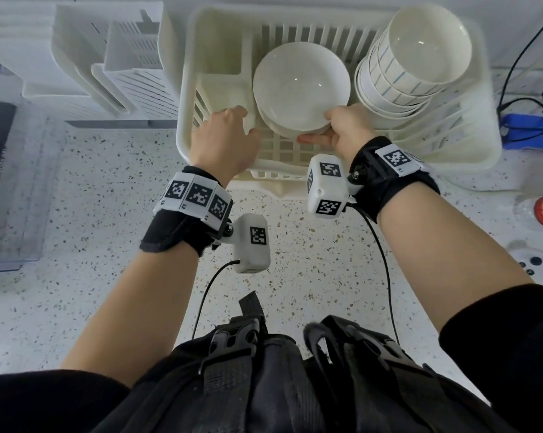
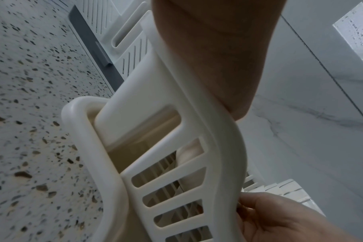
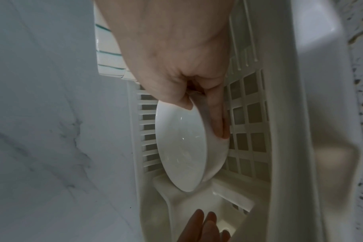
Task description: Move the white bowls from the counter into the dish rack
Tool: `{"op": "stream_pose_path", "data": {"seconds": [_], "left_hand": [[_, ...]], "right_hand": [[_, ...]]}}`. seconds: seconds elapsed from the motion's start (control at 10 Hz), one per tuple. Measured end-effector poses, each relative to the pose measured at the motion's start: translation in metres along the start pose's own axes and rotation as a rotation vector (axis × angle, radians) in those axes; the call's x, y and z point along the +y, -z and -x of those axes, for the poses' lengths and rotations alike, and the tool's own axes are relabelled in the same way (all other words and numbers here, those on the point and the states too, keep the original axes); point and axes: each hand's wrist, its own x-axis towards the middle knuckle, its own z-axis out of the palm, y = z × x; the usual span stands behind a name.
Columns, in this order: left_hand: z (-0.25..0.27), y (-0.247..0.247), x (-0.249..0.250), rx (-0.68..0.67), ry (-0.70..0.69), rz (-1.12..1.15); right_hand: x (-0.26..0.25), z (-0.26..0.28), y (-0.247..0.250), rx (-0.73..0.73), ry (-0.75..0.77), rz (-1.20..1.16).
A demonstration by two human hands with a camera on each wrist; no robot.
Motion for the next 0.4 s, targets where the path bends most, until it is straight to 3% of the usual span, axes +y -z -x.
{"op": "stream_pose_path", "data": {"seconds": [0.3,0.4], "left_hand": [[0.011,0.002,0.000,0.099,-0.076,0.090],[0.021,0.004,0.002,0.069,-0.119,0.160]], "right_hand": [[-0.001,0.030,0.010,-0.024,0.025,-0.054],[0.000,0.046,0.017,0.021,0.095,-0.008]]}}
